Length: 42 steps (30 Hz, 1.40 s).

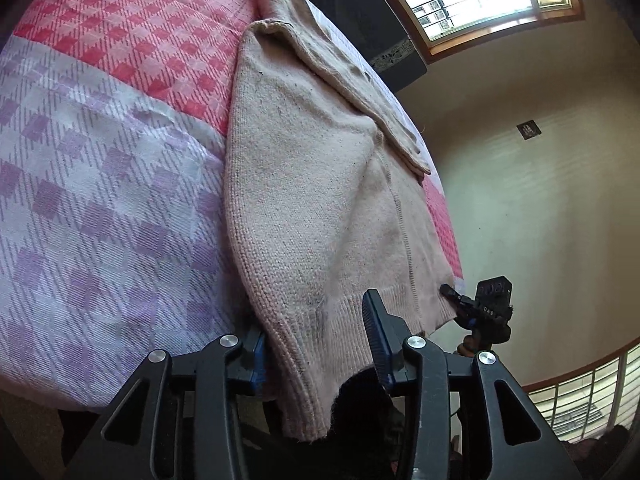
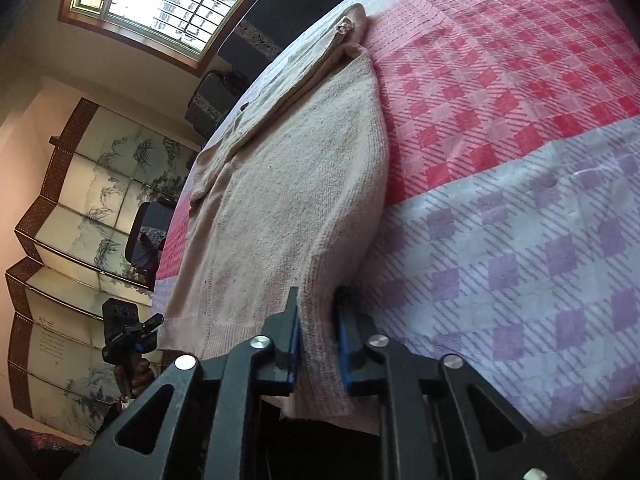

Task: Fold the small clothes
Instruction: 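Lift the hem with both grippers and fold it toward the collar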

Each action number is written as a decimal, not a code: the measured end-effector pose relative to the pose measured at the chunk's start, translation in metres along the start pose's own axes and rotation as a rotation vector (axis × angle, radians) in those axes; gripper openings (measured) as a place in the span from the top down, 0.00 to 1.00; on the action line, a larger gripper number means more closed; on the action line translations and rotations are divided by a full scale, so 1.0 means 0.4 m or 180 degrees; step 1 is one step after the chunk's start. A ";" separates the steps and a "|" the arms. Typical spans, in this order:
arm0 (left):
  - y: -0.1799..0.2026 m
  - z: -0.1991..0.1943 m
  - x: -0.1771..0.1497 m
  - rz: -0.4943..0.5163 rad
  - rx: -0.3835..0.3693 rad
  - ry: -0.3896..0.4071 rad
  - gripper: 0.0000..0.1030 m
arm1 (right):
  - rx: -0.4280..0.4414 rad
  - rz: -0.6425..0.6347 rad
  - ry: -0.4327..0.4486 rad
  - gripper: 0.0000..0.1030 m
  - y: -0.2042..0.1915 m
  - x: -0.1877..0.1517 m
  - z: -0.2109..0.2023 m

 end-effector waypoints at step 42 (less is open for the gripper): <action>0.074 0.239 0.801 -0.0488 0.0278 0.0875 0.94 | 0.0394 0.0782 0.0781 0.94 0.126 0.737 0.165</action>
Point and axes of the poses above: each gripper's, at about its wrist camera, not at the fingertips, and z roughly the way its jaws point, y to its right, x to its top, the point moved 5 cm from there along z, roughly the way its jaws point, and after that the axes turned 5 degrees about -z, right-handed, at the moved point
